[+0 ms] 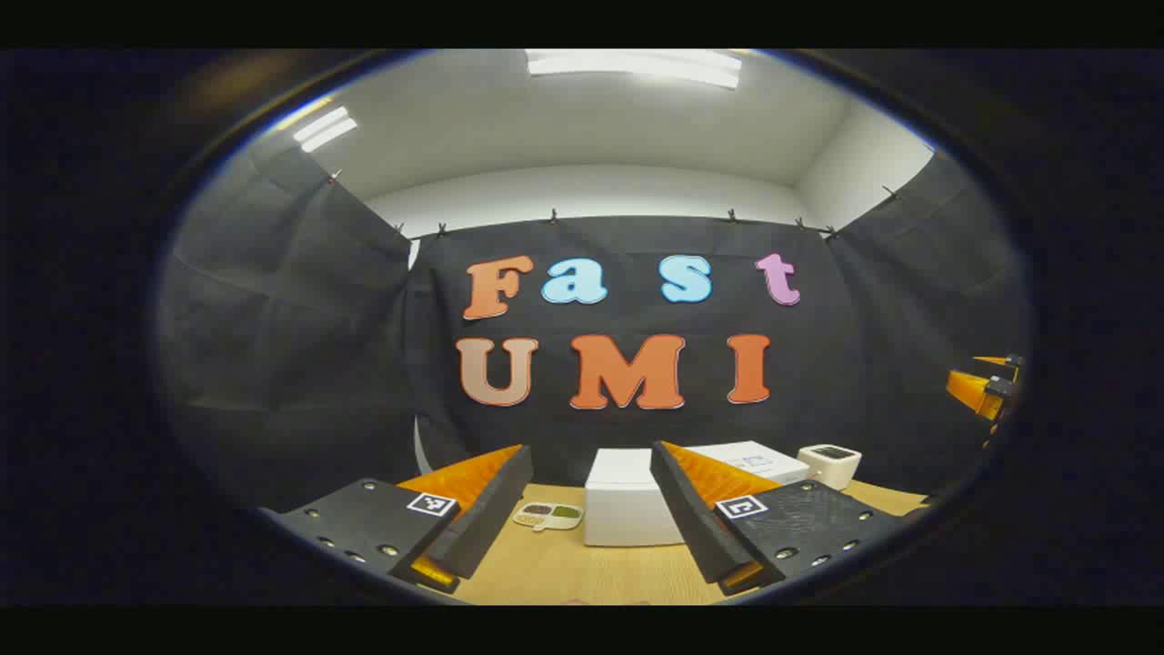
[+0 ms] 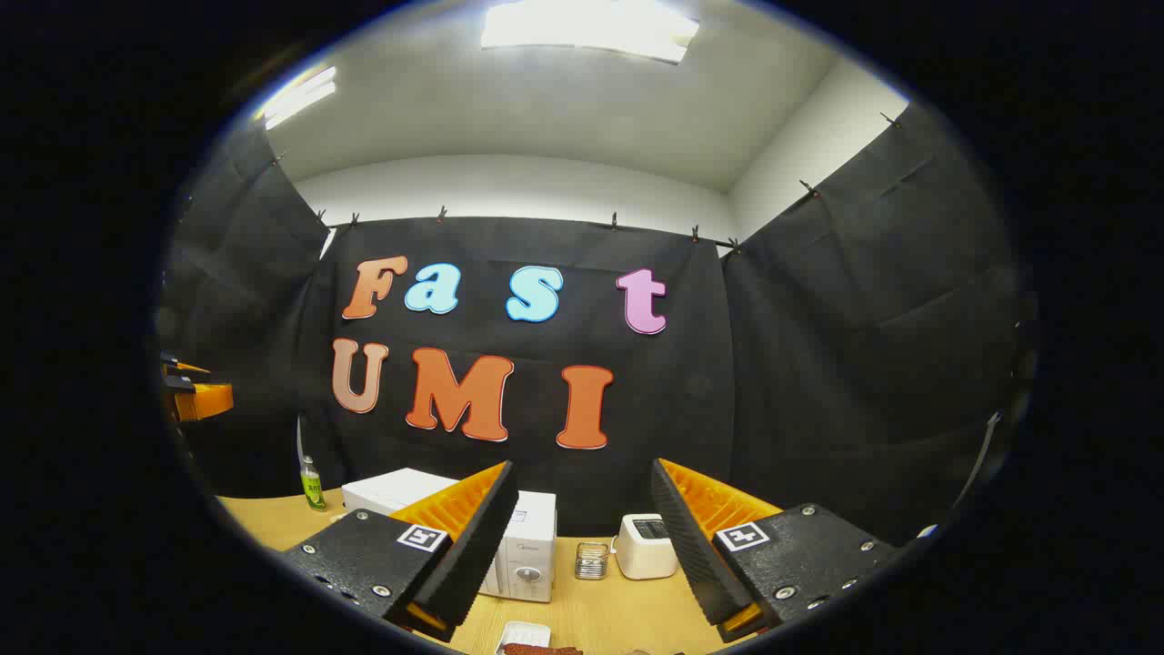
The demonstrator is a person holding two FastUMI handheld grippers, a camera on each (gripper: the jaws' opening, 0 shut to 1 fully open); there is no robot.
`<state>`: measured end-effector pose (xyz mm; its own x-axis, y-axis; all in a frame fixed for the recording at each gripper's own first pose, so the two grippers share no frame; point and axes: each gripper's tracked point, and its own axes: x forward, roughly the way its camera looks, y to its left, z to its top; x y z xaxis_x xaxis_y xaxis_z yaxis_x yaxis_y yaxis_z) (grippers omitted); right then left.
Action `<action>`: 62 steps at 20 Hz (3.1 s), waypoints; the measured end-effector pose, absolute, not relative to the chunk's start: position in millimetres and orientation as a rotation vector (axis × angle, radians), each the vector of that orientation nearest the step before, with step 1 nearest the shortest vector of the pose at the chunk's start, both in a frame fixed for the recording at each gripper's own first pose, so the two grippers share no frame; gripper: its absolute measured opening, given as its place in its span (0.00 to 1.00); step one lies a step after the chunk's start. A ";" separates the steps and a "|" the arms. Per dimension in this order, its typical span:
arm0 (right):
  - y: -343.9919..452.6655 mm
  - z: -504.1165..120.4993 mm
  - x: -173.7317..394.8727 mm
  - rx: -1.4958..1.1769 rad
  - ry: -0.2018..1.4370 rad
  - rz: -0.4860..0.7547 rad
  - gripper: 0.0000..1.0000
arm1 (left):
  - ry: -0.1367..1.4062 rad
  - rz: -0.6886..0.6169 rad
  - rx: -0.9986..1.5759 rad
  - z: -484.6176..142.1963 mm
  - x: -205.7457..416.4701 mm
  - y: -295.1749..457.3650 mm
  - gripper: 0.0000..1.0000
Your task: Open the microwave oven with the left hand, put the food in, and close the microwave oven.
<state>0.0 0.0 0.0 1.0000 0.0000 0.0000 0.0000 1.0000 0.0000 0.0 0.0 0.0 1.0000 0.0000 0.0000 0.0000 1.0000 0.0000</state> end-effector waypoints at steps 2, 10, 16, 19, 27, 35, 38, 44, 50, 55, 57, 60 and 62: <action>-3.2 -5.0 4.0 -0.001 0.010 -0.007 0.92 | 0.006 0.003 -0.003 -5.9 2.3 -0.3 0.90; -2.4 -8.4 13.9 0.004 0.005 -0.018 0.92 | 0.028 -0.011 -0.013 -22.2 22.8 -1.4 0.87; 2.6 -4.7 20.2 0.002 0.001 -0.008 0.92 | 0.039 -0.011 0.010 -24.8 31.9 1.1 0.87; 5.3 -4.0 23.5 -0.001 -0.009 -0.004 0.92 | 0.017 0.002 0.019 -19.0 31.3 7.8 0.87; -1.5 -11.2 19.7 -0.013 0.006 -0.004 0.92 | 0.006 -0.019 -0.010 -16.5 36.0 0.0 0.87; -18.1 -14.3 18.3 0.004 -0.016 -0.001 0.94 | 0.027 -0.217 -0.099 -33.1 34.3 -84.8 0.87; -29.6 -30.1 16.2 0.007 0.004 -0.001 0.94 | 0.054 -0.267 -0.133 -52.8 40.6 -124.2 0.87; -63.5 -70.1 3.2 0.035 0.057 -0.029 0.94 | 0.102 -0.357 -0.133 -108.6 61.6 -207.7 0.87; -77.1 -115.7 -2.8 0.025 0.130 -0.035 0.94 | 0.232 -0.335 -0.148 -202.1 98.3 -246.6 0.88; -68.8 -149.7 -0.8 0.041 0.193 -0.002 0.95 | 0.321 -0.337 -0.136 -261.3 125.5 -267.9 0.89; -65.8 -158.7 -0.1 0.019 0.202 0.004 0.95 | 0.327 -0.334 -0.118 -273.9 135.3 -273.3 0.75; -66.7 -178.8 2.1 -0.015 0.218 -0.001 0.95 | 0.360 -0.330 -0.111 -296.3 145.2 -283.8 0.76; -62.6 -194.2 5.0 -0.014 0.242 0.011 0.95 | 0.372 -0.317 -0.093 -308.8 154.3 -286.1 0.73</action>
<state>5.0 -62.6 -194.2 0.9708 0.0088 -0.2398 -0.0121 0.9999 -0.0123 154.3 -286.1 -308.8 0.8831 -0.3208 -0.3425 0.2870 0.9466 -0.1465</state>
